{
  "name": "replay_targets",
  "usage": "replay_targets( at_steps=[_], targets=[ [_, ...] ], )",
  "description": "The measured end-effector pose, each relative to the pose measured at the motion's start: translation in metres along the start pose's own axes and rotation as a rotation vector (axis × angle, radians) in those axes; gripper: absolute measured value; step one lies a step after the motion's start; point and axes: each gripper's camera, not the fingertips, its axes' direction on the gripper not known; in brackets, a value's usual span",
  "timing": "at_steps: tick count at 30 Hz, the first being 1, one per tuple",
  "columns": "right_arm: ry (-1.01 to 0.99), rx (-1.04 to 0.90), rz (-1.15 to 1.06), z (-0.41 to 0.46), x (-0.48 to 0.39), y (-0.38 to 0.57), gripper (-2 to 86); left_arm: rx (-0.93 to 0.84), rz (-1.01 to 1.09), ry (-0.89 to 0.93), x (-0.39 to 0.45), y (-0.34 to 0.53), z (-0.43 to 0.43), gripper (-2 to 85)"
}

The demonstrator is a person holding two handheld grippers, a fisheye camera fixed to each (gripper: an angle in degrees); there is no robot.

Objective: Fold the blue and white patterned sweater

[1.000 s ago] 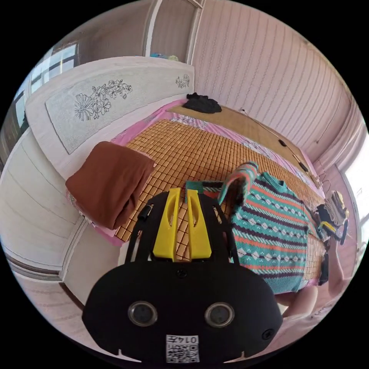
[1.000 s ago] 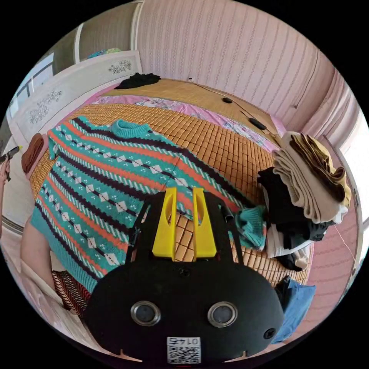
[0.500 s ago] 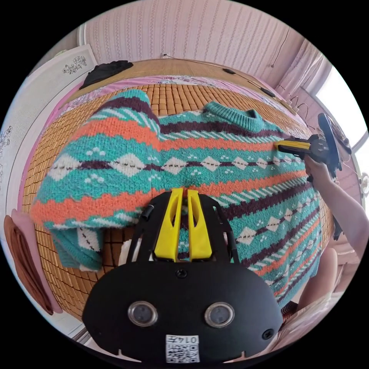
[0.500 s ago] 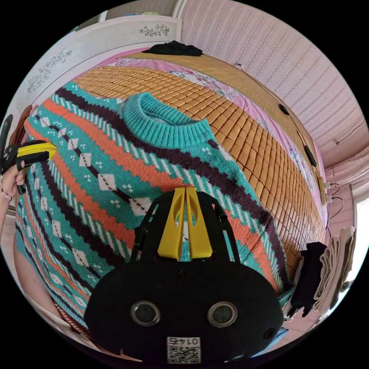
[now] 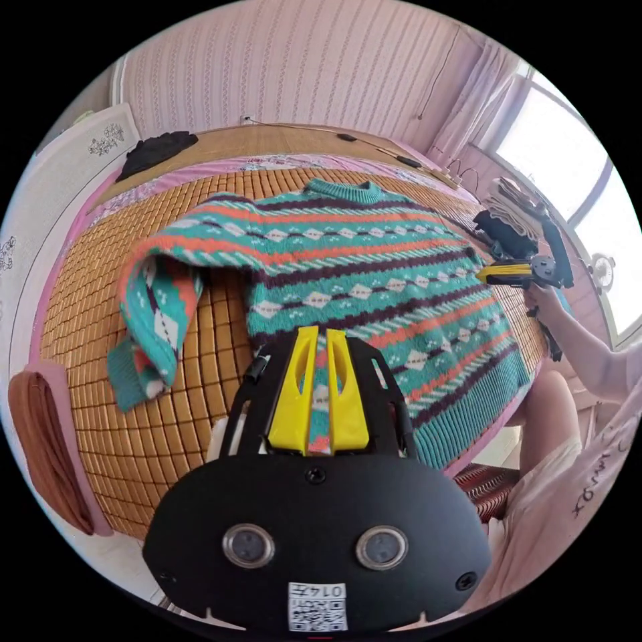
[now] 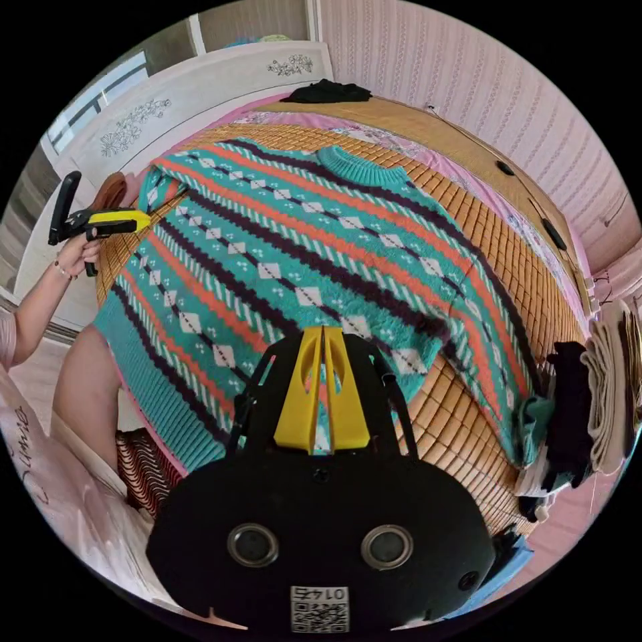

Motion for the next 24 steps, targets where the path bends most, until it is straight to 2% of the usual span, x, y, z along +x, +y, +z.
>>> replay_targets(
  at_steps=[5, 8, 13, 16, 18, 23, 24],
  targets=[
    [-0.03, -0.153, 0.084, 0.006, -0.055, 0.102, -0.4, -0.182, -0.086, -0.026, 0.027, 0.087, 0.005, 5.9],
    [0.06, -0.16, 0.061, 0.016, -0.073, 0.11, -0.4, -0.174, -0.072, -0.103, 0.045, 0.099, 0.014, 6.5],
    [0.093, -0.231, 0.037, 0.019, -0.085, 0.109, -0.5, -0.289, 0.032, -0.178, 0.069, 0.092, 0.02, 4.8],
    [0.117, -0.282, 0.014, 0.019, -0.096, 0.121, -0.5, -0.342, 0.069, -0.135, 0.075, 0.1, 0.016, 3.5],
    [0.131, -0.323, 0.0, 0.021, -0.101, 0.13, -0.6, -0.364, 0.056, -0.044, 0.074, 0.112, 0.013, 2.8],
    [0.094, -0.383, 0.004, 0.019, -0.092, 0.128, -0.6, -0.243, 0.004, 0.109, 0.059, 0.12, -0.02, 0.6],
    [0.096, -0.373, -0.017, 0.014, -0.091, 0.118, -0.5, -0.191, -0.051, 0.076, 0.044, 0.119, -0.033, 0.2]
  ],
)
